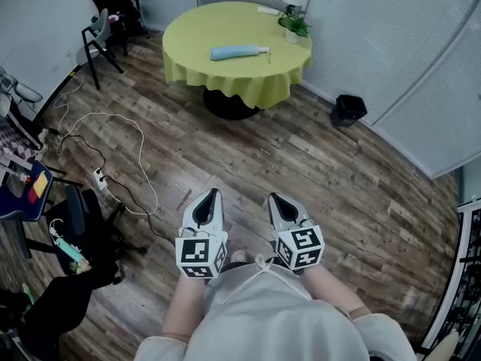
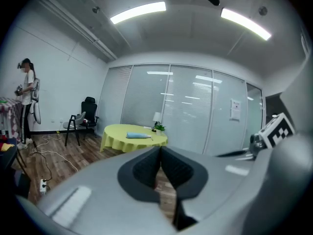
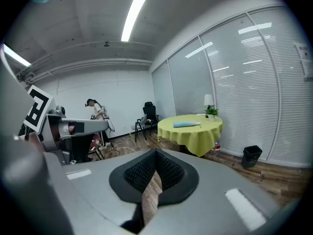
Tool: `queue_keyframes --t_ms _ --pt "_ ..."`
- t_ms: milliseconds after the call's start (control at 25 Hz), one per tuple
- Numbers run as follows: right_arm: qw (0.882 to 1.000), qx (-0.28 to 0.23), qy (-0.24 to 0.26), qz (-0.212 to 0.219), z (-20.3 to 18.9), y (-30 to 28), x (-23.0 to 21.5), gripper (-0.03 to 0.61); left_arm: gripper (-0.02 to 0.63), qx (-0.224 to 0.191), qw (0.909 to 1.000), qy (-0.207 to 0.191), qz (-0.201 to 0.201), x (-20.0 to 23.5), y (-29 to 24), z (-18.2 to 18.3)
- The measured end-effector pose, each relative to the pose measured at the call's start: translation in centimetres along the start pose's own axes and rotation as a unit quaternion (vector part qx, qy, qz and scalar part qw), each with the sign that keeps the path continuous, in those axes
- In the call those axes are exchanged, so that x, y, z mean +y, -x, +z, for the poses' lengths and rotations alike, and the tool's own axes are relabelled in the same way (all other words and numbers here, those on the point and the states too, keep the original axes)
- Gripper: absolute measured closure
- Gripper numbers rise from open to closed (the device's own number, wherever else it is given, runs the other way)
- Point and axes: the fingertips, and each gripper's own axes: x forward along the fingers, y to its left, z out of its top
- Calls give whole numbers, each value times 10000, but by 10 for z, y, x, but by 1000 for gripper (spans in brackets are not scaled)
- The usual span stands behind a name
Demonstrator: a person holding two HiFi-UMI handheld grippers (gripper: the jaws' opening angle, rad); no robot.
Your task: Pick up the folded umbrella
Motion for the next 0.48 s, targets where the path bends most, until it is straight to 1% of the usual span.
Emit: queue_keyframes --t_ms 240,480 --pt "9998 176 -12 34 -4 -29 0 579 607 73 9999 135 48 24 -16 -4" --pt "9997 199 -45 91 5 -69 -22 580 607 180 9994 269 98 39 -53 -2"
